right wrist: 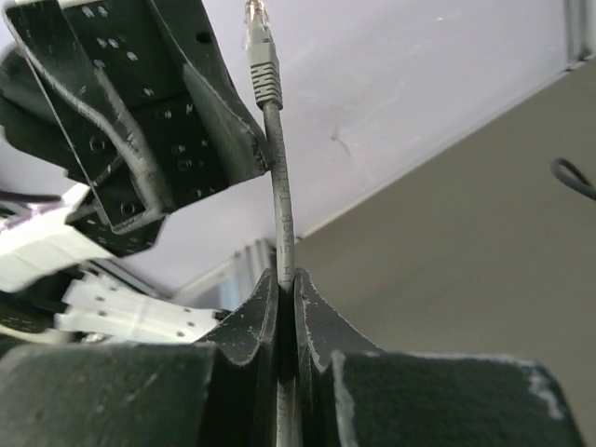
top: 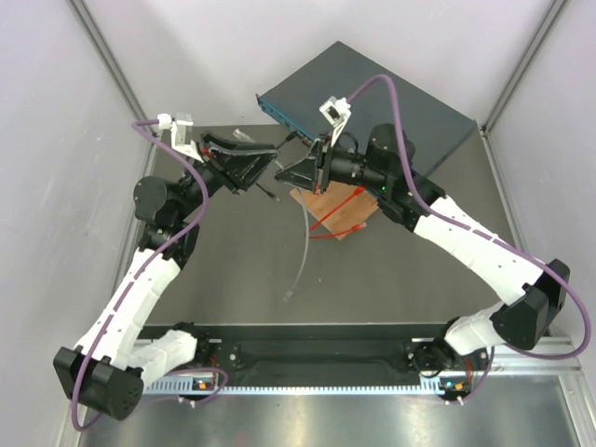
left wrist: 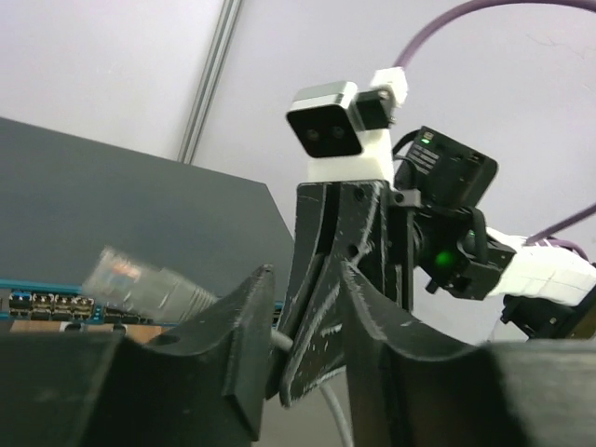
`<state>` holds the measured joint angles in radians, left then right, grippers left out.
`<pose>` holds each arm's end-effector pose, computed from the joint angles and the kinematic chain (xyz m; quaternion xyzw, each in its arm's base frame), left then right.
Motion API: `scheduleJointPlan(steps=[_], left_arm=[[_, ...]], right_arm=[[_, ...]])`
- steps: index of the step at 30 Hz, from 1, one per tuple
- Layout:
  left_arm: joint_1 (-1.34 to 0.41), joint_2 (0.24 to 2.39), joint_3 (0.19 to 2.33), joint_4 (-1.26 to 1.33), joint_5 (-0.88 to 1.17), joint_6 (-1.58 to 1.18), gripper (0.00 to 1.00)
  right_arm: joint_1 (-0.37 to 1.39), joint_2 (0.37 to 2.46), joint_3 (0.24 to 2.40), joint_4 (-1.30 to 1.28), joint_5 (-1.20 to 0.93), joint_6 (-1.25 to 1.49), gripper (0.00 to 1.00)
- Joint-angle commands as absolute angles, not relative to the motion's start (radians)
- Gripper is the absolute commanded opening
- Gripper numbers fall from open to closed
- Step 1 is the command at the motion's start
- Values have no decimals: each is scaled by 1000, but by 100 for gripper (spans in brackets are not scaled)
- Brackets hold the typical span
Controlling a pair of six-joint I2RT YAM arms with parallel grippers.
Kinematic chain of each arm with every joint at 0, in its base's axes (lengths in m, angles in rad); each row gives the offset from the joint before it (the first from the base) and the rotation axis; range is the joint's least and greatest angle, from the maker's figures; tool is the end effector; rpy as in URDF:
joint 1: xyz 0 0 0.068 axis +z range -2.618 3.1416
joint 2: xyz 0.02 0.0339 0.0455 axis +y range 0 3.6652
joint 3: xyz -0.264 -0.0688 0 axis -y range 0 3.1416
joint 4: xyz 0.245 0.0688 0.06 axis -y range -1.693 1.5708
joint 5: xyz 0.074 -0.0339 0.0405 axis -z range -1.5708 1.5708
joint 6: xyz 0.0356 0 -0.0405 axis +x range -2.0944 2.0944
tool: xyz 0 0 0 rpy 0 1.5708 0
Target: Insert the plug into the switch port
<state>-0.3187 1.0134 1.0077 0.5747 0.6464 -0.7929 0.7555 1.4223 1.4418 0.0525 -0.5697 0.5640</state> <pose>0.1946 -0.0868 0.4513 0.1638 0.5080 -0.5684 0.6261 0.2259 0.2392 0.4468 -0.2673 0.6311 0.5819 0.4378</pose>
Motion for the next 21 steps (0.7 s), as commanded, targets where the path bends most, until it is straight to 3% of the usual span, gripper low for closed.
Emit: scheduleJointPlan(steps=[1, 4, 7, 14, 21], left_arm=[[-333, 1017, 1029, 592, 604, -765, 37], [-333, 1011, 1017, 581, 614, -769, 29], [-331, 980, 988, 563, 655, -764, 27], [-331, 855, 893, 485, 827, -657, 43], [-331, 825, 871, 437, 876, -617, 48]], right_arm=[[802, 1359, 1479, 20, -468, 379, 0], [833, 1304, 1442, 20, -384, 274, 0], [848, 1264, 1410, 8, -276, 165, 0], [853, 1157, 1274, 118, -140, -89, 0], [896, 1117, 1206, 190, -137, -273, 0]])
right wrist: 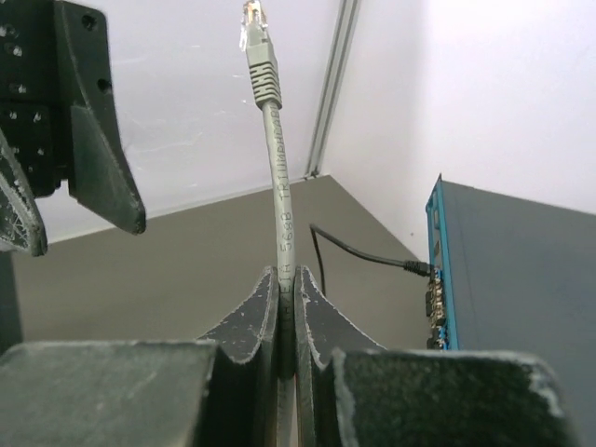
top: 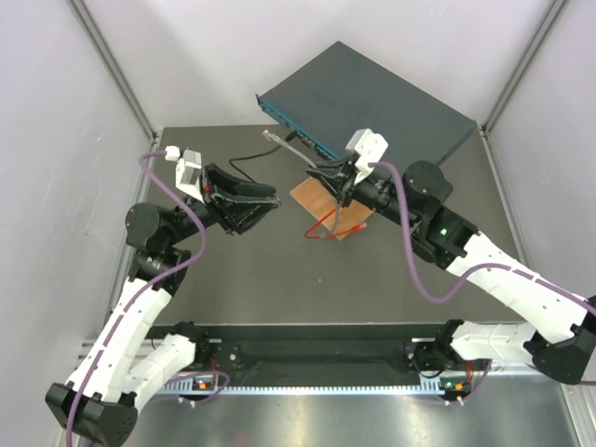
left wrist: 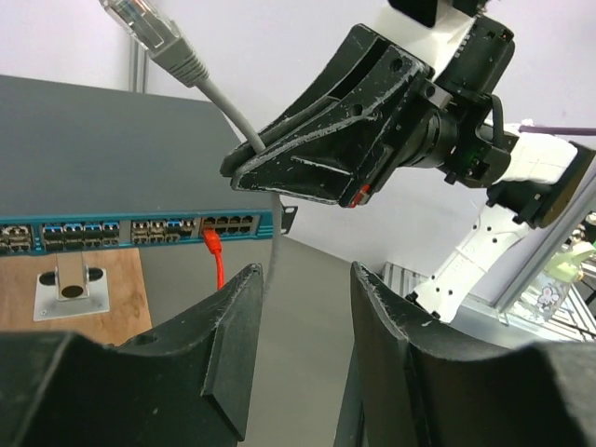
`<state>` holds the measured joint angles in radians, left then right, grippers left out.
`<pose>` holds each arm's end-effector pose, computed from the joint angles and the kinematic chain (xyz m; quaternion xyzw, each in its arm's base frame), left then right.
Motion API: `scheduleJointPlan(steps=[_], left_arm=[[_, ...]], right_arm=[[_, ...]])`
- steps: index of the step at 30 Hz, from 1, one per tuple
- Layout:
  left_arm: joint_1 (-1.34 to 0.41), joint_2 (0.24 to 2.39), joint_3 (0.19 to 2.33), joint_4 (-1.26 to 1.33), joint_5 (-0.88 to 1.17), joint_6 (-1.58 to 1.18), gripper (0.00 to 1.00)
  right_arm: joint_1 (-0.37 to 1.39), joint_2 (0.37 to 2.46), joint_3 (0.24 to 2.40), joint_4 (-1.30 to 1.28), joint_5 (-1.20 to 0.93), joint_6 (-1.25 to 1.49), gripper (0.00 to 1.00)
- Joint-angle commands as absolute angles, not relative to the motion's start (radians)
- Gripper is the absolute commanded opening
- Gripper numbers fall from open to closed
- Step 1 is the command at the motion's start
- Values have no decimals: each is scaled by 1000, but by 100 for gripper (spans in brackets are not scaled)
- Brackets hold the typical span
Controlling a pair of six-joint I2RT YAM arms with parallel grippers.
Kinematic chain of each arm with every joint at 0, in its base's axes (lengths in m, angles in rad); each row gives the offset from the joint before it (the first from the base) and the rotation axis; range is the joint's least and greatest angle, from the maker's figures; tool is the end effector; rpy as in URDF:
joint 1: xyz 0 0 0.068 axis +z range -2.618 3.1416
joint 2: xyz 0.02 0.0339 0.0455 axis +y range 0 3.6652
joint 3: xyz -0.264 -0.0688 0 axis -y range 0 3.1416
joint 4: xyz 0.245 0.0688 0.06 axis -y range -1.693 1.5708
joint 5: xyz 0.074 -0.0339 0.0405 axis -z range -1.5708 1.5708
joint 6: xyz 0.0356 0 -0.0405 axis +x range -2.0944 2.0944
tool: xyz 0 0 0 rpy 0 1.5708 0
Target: Insert the plug into the switch port
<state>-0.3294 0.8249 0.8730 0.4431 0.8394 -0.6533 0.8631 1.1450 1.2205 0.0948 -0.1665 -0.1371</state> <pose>0.1512 -0.0797 0.4252 0.2693 0.5196 -0.5543 0.5919 0.1634 0.2001 0.4507 -0.3637 0.5330 0.3207 0.6933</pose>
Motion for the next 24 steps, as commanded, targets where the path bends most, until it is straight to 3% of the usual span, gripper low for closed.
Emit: scheduleJointPlan(steps=[1, 8, 14, 18, 20, 24], left_arm=[[-330, 830, 871, 440, 873, -620, 48], [-331, 864, 884, 502, 851, -663, 48], [-330, 864, 890, 467, 833, -649, 50], [-305, 857, 882, 509, 815, -707, 51], [-298, 861, 891, 541, 816, -725, 52], [-295, 883, 917, 627, 802, -744, 52]], right_arm=[[903, 1118, 1201, 198, -129, -288, 0], [950, 1112, 1183, 222, -78, -399, 0], [922, 1126, 1236, 85, -256, -318, 0], [746, 1182, 1304, 34, -541, 96, 0], [668, 1222, 1316, 141, -747, 310, 0], [568, 1305, 1269, 510, -894, 897, 0]])
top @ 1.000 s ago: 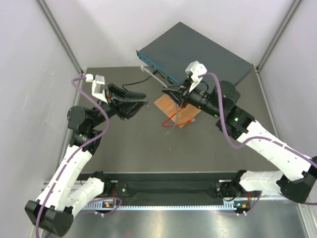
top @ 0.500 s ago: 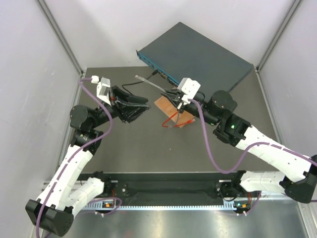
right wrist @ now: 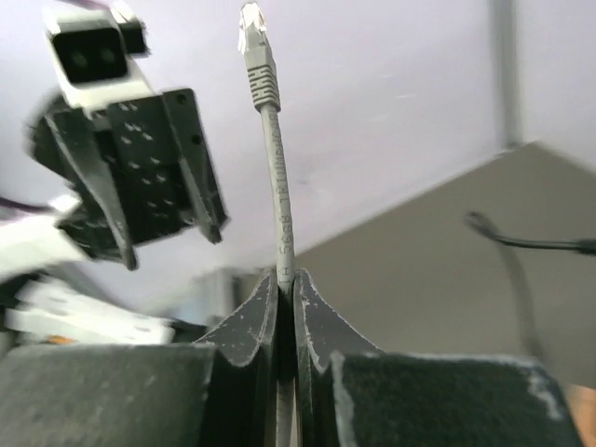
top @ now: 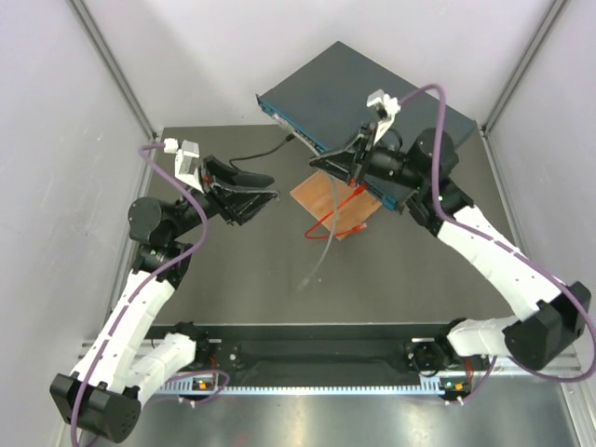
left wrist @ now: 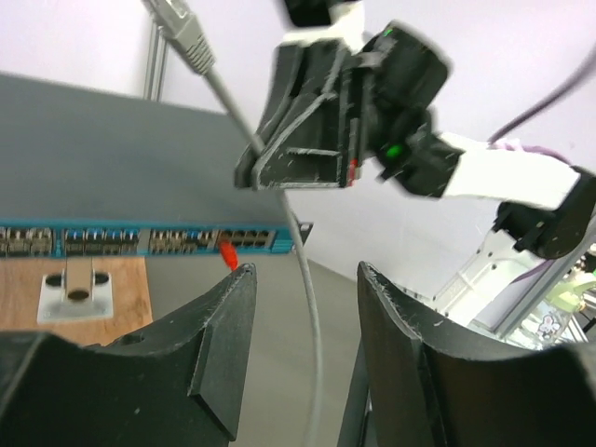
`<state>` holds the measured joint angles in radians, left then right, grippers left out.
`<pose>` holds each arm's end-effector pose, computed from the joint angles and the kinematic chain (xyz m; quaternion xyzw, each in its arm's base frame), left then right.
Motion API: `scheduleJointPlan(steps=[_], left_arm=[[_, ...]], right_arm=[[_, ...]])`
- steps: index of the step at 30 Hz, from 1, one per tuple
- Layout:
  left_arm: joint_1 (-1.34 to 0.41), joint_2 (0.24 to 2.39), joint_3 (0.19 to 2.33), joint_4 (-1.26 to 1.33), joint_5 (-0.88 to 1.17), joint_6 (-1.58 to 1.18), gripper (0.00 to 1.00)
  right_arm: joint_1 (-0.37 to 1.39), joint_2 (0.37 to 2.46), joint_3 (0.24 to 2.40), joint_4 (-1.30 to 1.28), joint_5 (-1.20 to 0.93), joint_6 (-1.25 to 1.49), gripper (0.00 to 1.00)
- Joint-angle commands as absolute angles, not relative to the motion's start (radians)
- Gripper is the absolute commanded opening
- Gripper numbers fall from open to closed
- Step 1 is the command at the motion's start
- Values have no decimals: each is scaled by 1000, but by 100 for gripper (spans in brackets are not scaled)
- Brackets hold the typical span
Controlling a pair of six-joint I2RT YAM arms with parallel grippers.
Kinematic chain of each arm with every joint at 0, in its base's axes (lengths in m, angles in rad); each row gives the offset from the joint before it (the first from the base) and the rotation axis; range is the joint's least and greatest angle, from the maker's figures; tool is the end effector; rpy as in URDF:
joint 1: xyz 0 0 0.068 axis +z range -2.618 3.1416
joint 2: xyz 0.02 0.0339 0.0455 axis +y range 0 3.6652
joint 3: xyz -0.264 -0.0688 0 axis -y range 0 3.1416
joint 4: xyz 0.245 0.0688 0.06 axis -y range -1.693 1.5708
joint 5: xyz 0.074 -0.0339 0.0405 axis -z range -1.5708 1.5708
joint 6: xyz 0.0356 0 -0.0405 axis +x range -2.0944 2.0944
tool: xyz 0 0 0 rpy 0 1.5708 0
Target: Insert the plug into the switch port
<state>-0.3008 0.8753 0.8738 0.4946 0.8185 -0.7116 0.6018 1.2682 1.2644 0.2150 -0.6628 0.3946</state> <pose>0.1666 -0.0789 0.4224 0.2383 0.5305 -0.5604 0.5897 0.2236 0.1802 0.4460 -0.3132 0.5651 0.5311 0.5483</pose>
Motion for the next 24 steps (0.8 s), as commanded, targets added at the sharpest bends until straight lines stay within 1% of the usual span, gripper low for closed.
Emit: scheduleJointPlan(steps=[1, 5, 8, 16, 24], left_arm=[[-293, 899, 934, 650, 801, -755, 52], [-293, 945, 972, 742, 787, -767, 52], [-293, 976, 991, 793, 781, -756, 52], [-301, 1055, 1072, 844, 768, -782, 52], [-325, 1051, 1088, 868, 828, -770, 52]], right_arm=[[566, 1310, 1253, 591, -899, 943, 0], [571, 1310, 1209, 690, -893, 1098, 0], [580, 1304, 1195, 710, -890, 1141, 0], [623, 1298, 1171, 698, -894, 1135, 0], [637, 1313, 1154, 673, -884, 1131, 0]])
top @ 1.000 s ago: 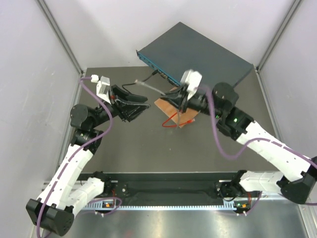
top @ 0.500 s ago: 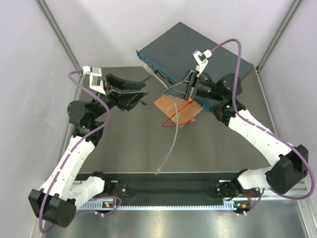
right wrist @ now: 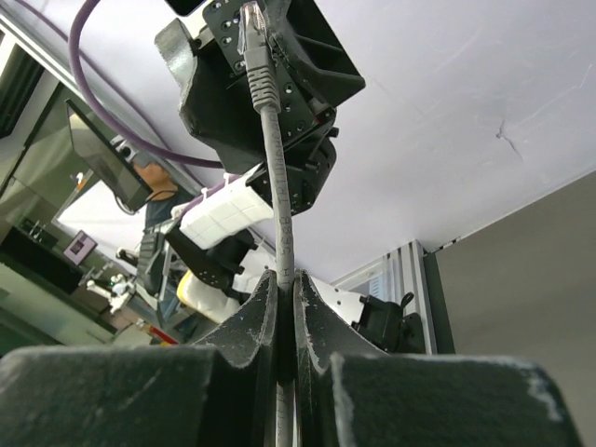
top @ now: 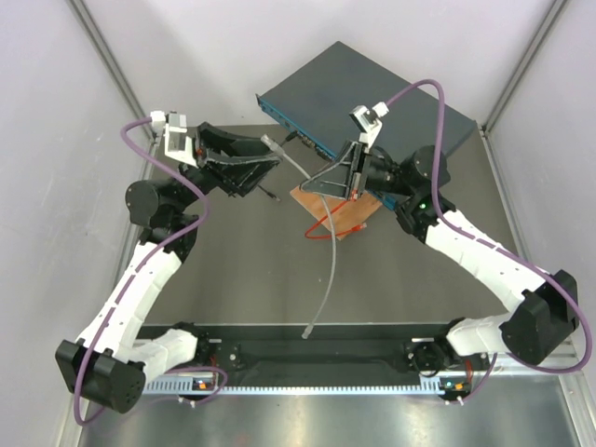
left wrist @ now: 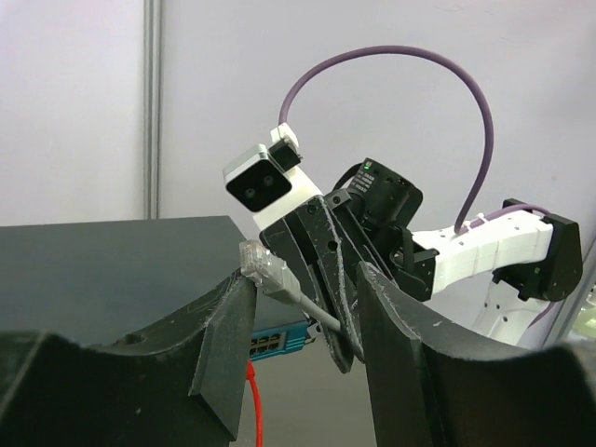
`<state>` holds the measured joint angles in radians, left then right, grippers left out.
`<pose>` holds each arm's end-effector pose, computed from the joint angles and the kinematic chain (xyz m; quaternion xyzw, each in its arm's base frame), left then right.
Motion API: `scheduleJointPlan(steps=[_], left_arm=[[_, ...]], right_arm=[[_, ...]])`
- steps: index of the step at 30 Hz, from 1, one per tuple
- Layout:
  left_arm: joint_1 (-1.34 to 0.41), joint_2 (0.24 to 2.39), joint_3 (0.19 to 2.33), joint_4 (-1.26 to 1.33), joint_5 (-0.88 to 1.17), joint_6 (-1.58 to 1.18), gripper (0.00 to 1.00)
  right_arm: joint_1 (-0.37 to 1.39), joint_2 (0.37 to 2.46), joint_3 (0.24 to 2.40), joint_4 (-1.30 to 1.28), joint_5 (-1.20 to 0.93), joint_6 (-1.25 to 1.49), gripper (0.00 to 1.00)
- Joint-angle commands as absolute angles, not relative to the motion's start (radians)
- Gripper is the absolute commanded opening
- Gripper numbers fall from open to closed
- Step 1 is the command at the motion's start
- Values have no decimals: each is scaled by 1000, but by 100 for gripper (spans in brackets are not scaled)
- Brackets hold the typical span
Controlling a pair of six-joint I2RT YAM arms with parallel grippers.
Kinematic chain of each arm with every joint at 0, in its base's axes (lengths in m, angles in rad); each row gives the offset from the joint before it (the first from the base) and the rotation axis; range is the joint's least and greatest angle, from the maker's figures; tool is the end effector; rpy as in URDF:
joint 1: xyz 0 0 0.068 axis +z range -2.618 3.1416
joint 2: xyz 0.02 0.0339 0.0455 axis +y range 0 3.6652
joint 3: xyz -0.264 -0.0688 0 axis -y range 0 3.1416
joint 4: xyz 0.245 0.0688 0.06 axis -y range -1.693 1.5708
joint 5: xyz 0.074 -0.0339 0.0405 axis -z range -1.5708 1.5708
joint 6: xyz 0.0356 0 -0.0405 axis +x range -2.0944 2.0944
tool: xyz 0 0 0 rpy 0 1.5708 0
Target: Insert the plug into the switch port
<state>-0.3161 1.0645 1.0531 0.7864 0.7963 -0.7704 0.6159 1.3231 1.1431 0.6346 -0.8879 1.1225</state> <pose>0.1901 -0.0889 0.4708 0.2678 0.4285 -0.5679 0.6498 0.2238 0.1922 0.4270 -0.2329 0.5543 0.7319 0.3207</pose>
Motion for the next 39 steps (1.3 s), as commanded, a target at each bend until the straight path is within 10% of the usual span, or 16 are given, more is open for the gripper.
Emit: scheduleJointPlan(steps=[1, 8, 13, 18, 28, 39], left_arm=[[-327, 1051, 1086, 871, 833, -762, 52], [-330, 1051, 1091, 825, 799, -739, 34], [-334, 1048, 1100, 724, 737, -778, 3], [-336, 1026, 1086, 470, 635, -831, 0], [-391, 1067, 1316, -307, 304, -837, 0], [-394, 1026, 1305, -331, 284, -862, 0]], right_arm=[[640, 1316, 1155, 673, -884, 1132, 0], [672, 1328, 1170, 664, -907, 1086, 0], [672, 1322, 1178, 556, -899, 967, 0], [664, 1295, 1294, 171, -793, 607, 74], [785, 1308, 1557, -213, -468, -39, 74], [972, 1354, 1540, -242, -155, -299, 63]])
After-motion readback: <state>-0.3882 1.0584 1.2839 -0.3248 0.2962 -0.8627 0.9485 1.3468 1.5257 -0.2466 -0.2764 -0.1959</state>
